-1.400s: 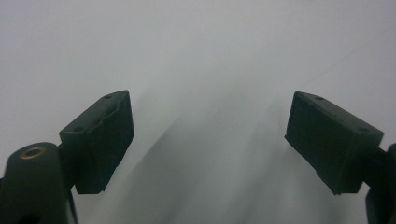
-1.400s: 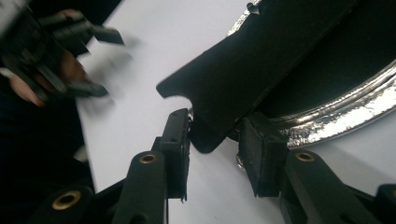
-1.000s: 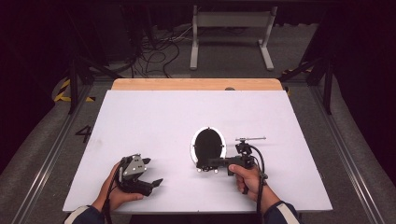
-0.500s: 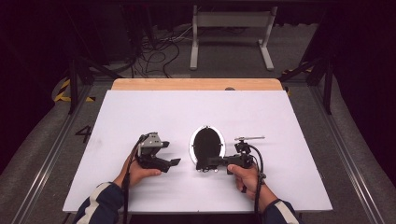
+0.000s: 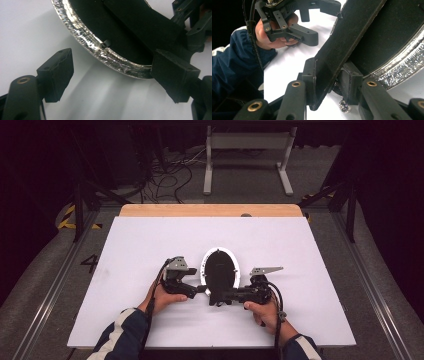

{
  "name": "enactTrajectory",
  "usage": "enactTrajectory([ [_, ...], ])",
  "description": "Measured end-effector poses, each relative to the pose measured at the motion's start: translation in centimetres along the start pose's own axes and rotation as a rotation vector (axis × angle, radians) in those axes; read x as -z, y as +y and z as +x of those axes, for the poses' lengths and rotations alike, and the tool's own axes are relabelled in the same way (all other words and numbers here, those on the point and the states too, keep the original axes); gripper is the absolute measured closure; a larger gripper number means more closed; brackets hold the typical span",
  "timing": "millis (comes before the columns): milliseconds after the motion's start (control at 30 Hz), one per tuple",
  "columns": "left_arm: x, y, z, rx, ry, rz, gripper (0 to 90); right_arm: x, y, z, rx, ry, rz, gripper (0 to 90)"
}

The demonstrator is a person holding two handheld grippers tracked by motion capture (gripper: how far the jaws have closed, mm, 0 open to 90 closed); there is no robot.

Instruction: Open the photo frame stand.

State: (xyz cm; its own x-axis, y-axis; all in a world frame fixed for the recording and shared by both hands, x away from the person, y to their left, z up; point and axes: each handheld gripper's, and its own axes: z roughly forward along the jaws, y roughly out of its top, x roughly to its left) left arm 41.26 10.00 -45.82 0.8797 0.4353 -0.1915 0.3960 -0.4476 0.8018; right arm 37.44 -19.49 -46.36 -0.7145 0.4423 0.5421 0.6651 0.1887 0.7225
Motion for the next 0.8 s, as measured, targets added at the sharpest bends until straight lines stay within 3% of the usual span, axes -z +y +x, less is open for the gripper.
enactTrajectory([
  [67,-0.2,0.0,0.0,0.008,-0.006,-0.005,20.6,0.0,0.0,0.4,0.024,-0.017,0.004,69.4],
  [167,-0.6,-0.1,0.0,0.066,-0.052,-0.031,24.6,0.0,0.1,1.2,0.067,-0.051,0.008,69.8],
  [200,-0.8,0.0,0.1,0.048,-0.053,-0.028,24.8,0.0,0.1,1.4,0.076,-0.054,0.01,70.7],
  [467,-0.6,0.0,-0.1,0.083,-0.129,-0.054,35.2,0.2,0.0,1.2,0.076,-0.057,0.022,71.3],
  [533,-0.3,0.0,-0.1,0.058,-0.12,-0.07,44.1,0.2,0.0,1.2,0.082,-0.068,0.03,71.8],
  [567,-0.1,-0.1,-0.1,0.057,-0.119,-0.099,54.9,0.2,-0.1,1.2,0.084,-0.079,0.034,72.1],
  [600,0.2,-0.1,-0.1,0.059,-0.138,-0.126,59.7,0.2,-0.1,1.1,0.085,-0.091,0.036,72.5],
  [667,0.4,0.1,-0.2,0.024,-0.13,-0.136,63.8,0.2,-0.2,1.0,0.084,-0.097,0.035,74.5],
  [800,0.8,0.2,-0.6,-0.002,-0.124,-0.142,66.7,0.1,-0.1,1.2,0.107,-0.123,0.037,75.9],
])
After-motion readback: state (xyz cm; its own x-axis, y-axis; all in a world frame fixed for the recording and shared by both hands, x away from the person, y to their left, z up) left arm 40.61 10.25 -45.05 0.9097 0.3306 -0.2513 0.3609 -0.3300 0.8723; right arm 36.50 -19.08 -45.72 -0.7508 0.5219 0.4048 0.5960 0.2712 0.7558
